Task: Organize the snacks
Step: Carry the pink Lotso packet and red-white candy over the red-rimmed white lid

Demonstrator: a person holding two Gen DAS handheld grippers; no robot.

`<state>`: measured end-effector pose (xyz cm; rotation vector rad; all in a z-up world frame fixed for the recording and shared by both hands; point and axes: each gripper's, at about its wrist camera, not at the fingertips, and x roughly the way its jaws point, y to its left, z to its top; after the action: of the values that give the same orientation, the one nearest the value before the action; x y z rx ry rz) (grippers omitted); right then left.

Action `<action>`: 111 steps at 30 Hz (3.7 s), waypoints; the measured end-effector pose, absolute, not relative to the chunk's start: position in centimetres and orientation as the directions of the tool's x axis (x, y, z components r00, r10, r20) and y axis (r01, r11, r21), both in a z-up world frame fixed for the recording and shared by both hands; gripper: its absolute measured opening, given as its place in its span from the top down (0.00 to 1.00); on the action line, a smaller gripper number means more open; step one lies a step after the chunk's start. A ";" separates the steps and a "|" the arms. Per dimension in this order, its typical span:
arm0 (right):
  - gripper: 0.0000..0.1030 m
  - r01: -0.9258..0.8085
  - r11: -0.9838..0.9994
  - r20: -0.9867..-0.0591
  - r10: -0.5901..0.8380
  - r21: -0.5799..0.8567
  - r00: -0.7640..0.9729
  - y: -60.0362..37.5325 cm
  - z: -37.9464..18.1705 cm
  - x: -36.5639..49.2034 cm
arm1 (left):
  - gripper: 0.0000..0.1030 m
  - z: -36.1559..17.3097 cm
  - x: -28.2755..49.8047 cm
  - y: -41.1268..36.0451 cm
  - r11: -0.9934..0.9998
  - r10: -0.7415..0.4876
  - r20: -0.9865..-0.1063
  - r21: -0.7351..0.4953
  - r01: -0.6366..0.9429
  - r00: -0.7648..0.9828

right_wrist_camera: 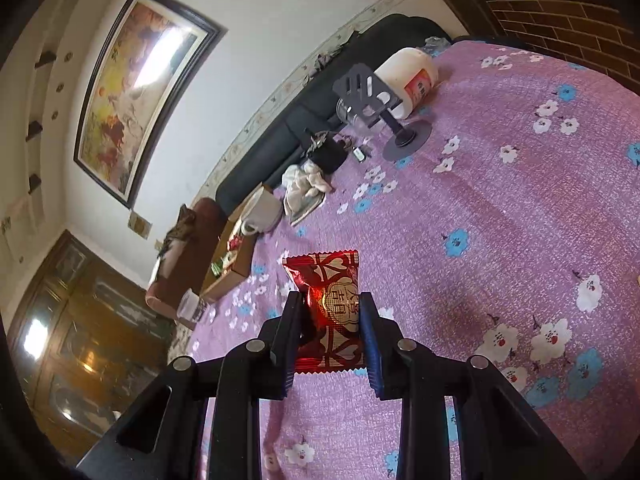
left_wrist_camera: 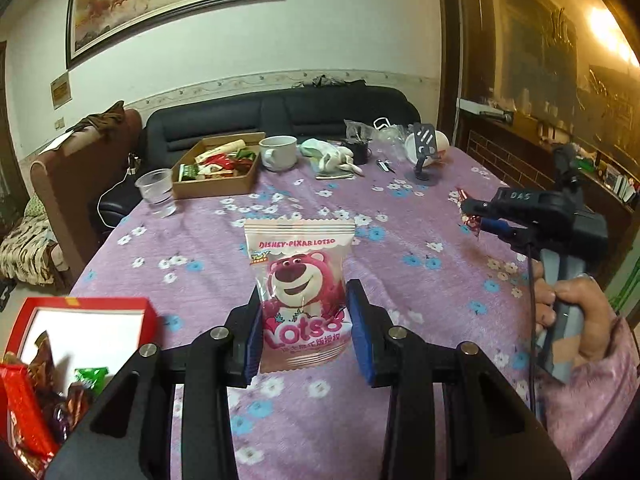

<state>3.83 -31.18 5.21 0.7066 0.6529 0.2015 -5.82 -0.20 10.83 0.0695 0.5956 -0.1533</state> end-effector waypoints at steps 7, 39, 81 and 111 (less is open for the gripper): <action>0.71 0.048 0.746 -0.504 0.400 0.665 0.765 -30.6 4.8 3.7 | 0.66 10.9 -7.3 2.6 0.987 -0.143 -0.551 -0.018 0.160 0.822; 0.71 -0.197 0.648 -0.448 0.684 0.736 0.576 -16.6 0.8 -9.1 | 0.66 5.9 -11.2 8.4 0.985 -0.175 -0.616 -0.104 0.141 0.768; 0.71 -0.219 0.711 -0.480 0.637 0.668 0.603 -15.7 1.5 -9.8 | 0.66 5.5 -13.1 10.3 0.979 -0.206 -0.608 -0.140 0.152 0.767; 0.71 -0.263 0.713 -0.464 0.647 0.651 0.606 -14.7 2.5 -10.8 | 0.66 6.8 -15.3 12.0 0.976 -0.215 -0.590 -0.148 0.157 0.778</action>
<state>-10.84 -14.74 2.51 0.5679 0.7476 0.5596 -15.35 11.99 6.83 -0.0923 0.6486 -0.2014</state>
